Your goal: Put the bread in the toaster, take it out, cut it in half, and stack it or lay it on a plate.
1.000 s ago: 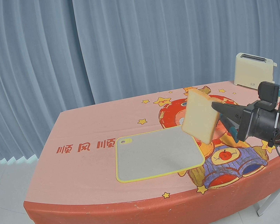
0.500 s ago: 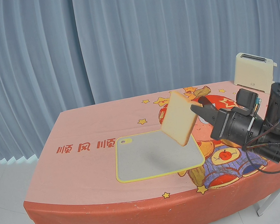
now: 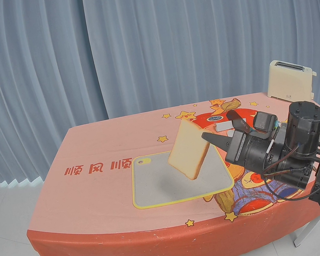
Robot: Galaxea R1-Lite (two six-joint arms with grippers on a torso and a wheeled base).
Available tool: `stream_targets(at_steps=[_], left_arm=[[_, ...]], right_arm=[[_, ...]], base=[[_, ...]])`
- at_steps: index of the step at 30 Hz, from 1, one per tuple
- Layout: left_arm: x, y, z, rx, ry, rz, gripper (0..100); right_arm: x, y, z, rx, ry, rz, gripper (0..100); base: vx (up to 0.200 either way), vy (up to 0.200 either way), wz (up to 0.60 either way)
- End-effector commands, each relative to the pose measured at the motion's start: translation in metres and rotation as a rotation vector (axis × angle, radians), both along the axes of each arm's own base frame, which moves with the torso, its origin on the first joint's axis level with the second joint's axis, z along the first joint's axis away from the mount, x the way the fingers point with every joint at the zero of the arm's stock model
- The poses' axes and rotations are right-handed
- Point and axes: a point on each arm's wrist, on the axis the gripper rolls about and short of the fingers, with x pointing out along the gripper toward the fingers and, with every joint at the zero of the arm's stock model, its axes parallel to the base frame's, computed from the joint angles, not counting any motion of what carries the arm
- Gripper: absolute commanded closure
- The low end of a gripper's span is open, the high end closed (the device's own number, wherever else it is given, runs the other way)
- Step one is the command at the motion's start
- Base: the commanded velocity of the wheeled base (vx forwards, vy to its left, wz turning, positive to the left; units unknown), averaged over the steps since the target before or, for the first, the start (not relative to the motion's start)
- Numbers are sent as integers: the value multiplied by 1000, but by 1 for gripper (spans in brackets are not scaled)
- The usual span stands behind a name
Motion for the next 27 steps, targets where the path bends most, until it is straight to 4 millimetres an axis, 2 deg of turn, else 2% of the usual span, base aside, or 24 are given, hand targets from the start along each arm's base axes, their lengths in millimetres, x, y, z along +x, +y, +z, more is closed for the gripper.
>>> stream_targets(at_steps=[1,7,13,23,27], left_arm=[[1,0,-5,1,18,0,0],[1,0,-5,1,18,0,0],[1,0,-5,1,19,0,0],[1,0,-5,1,18,0,0],[1,0,-5,3,18,0,0]], right_arm=[[6,5,-8,17,34,-1,100],[10,8,-14,37,57,-5,100],[20,17,-35,35,128,-11,100],[30,26,-57,77,96,-19,100],[32,28,-60,84,88,-21,100]], base=[[0,0,0],[0,0,0],[0,0,0],[0,0,0],[0,0,0]])
